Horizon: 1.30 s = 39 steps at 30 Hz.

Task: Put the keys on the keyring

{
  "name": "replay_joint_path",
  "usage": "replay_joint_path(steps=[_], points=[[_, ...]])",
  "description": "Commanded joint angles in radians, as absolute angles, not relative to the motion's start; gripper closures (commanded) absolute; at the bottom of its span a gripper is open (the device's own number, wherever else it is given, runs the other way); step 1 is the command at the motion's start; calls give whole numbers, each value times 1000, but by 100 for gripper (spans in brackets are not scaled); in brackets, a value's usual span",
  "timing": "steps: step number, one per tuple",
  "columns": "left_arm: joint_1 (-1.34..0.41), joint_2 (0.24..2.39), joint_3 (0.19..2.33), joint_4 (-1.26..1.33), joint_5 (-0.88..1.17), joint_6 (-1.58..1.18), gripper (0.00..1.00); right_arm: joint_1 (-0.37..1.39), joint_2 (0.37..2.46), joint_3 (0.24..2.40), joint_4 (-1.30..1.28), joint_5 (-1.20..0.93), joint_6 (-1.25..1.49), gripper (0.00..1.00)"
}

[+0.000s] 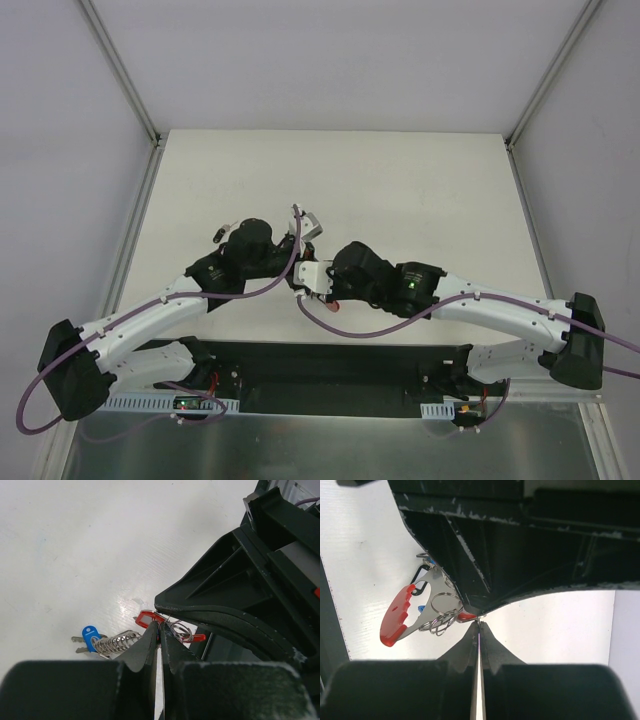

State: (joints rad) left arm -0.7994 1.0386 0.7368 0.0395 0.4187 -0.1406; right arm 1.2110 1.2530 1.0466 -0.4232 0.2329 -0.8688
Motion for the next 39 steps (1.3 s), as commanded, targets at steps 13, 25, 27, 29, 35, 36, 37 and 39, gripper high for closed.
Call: replay_joint_path(steps=[13,25,27,29,35,36,37,39], points=[[-805,882,773,12,264,-115,100,1230,1181,936,-382,265,-772,99],[-805,809,657,302,248,-205,100,1244,1189,799,-140,224,-652,99],[-805,802,644,328,256,-212,100,1244,1196,807,-127,232,-652,99],[-804,795,632,324,258,-201,100,1236,1180,807,-121,241,-652,99],[-802,749,586,242,270,-132,100,1088,1017,790,-120,97,-562,89],[-804,743,575,242,275,-124,100,1063,996,787,-118,63,-548,80],[-804,735,557,244,282,-120,100,1042,979,784,-115,10,-528,77],[-802,729,540,248,293,-109,100,982,942,779,-97,-52,-462,69]])
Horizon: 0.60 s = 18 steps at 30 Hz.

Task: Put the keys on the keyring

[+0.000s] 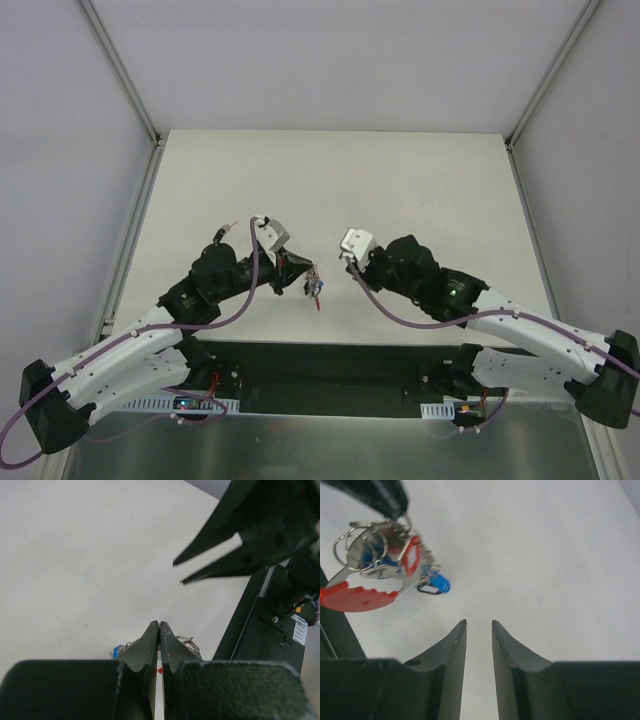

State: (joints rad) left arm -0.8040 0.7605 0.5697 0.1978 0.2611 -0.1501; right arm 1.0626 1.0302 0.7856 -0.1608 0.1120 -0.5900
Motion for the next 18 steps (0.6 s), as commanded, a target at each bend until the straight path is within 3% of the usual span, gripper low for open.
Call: replay_joint_path(steps=[1,6,18], points=[[-804,724,525,253,298,-104,100,968,934,776,-88,-92,-439,67],[-804,730,483,323,354,-80,100,917,937,735,46,-242,-334,61],[-804,716,426,433,471,-54,100,844,1051,699,207,-528,-456,57]])
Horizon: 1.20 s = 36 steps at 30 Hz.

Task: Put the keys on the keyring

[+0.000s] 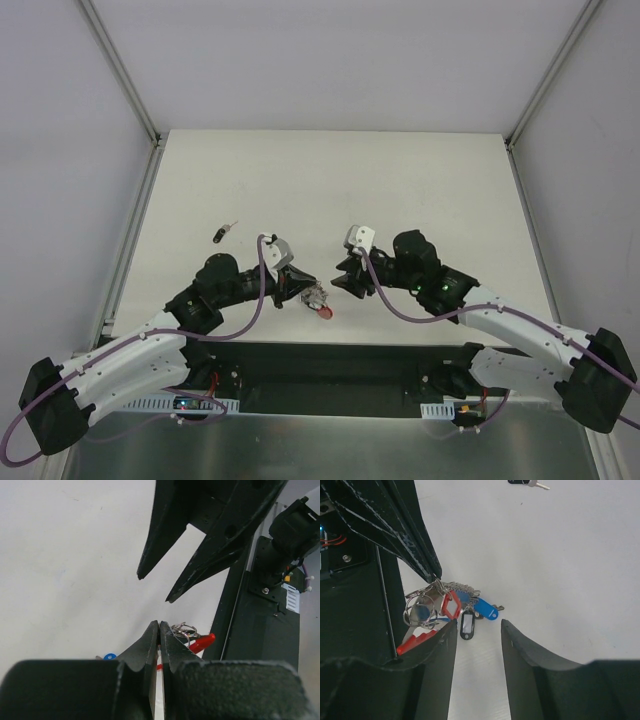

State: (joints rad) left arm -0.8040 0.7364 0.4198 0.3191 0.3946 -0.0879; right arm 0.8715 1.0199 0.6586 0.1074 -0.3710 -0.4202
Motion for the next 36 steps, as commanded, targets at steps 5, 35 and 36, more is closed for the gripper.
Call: replay_joint_path(steps=[5,35,36], points=[[-802,727,434,433,520,-29,100,807,1086,727,209,-652,-463,56],[-804,750,491,426,597,21,100,787,1187,804,100,-870,-511,89],[-804,753,492,426,598,23,100,788,1187,802,98,-876,-511,91]])
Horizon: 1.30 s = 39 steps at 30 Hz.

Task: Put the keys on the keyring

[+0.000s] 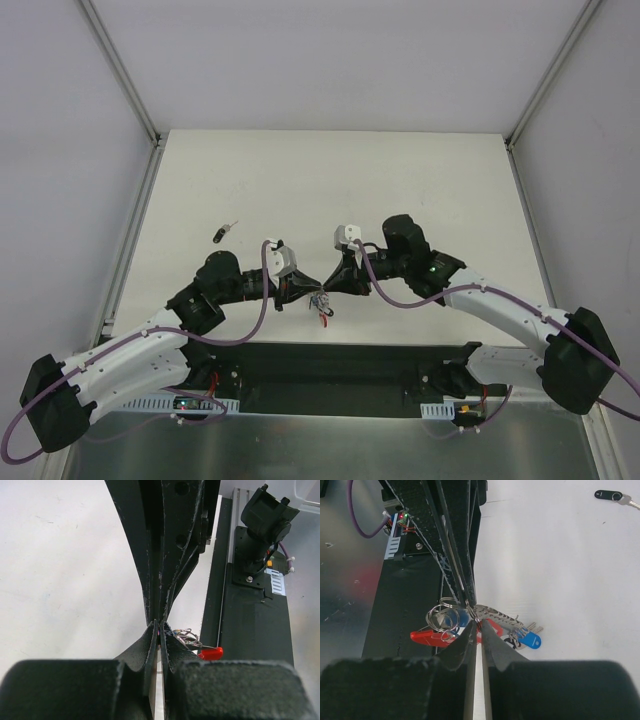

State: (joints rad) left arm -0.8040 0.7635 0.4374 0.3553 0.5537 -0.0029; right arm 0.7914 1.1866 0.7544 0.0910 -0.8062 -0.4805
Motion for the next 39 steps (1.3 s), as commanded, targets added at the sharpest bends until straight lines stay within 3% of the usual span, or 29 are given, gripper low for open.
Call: replay_joint_path(steps=[1,14,21,22,23,29,36,39], points=[[-804,753,494,426,598,23,100,787,1189,804,98,-877,-512,97],[-804,669,476,491,598,61,100,761,1270,816,83,-845,-477,99],[-804,637,408,460,531,29,100,759,1186,848,-38,-741,-520,99],[-804,626,403,443,519,23,88,761,1165,865,-57,-727,-528,99],[-804,621,400,422,506,20,84,762,1155,871,-92,-700,-544,99],[-804,635,463,256,439,46,69,785,1137,942,-204,-638,-598,99],[-802,747,538,213,502,115,58,810,1147,992,-298,-604,-660,99],[-804,775,566,189,522,175,58,824,1149,1002,-322,-594,-681,99]])
